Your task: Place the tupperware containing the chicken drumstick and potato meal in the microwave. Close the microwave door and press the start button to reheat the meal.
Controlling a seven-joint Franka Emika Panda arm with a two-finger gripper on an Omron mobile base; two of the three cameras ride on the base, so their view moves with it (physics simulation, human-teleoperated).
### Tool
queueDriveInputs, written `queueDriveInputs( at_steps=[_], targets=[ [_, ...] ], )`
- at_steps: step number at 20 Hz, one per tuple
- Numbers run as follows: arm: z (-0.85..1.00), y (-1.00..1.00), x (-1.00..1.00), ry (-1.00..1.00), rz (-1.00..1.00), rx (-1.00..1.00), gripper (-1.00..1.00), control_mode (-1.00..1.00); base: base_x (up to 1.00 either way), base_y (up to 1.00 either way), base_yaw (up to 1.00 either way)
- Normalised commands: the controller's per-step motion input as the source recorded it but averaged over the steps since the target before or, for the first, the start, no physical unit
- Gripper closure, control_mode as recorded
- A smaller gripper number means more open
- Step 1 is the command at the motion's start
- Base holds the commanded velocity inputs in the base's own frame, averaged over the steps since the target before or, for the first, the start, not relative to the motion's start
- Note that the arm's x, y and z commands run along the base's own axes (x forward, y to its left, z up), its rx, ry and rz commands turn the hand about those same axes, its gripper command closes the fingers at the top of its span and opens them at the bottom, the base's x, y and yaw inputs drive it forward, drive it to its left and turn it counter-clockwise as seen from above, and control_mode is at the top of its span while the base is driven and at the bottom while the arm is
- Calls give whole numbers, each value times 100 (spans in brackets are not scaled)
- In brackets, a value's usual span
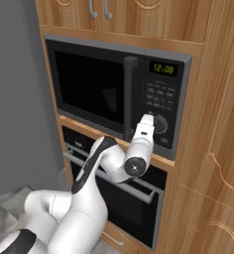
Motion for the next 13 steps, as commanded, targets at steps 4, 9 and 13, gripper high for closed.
queueDriveInputs(
  at_steps=[4, 9, 13],
  targets=[
    [-18, -33, 36, 0, -3, -3, 100, -100, 0, 0, 0],
    [0, -15, -92, -6, 0, -12, 100, -100, 0, 0, 0],
    [0, 8, -98, -7, 0, -19, 100, -100, 0, 0, 0]
  ],
)
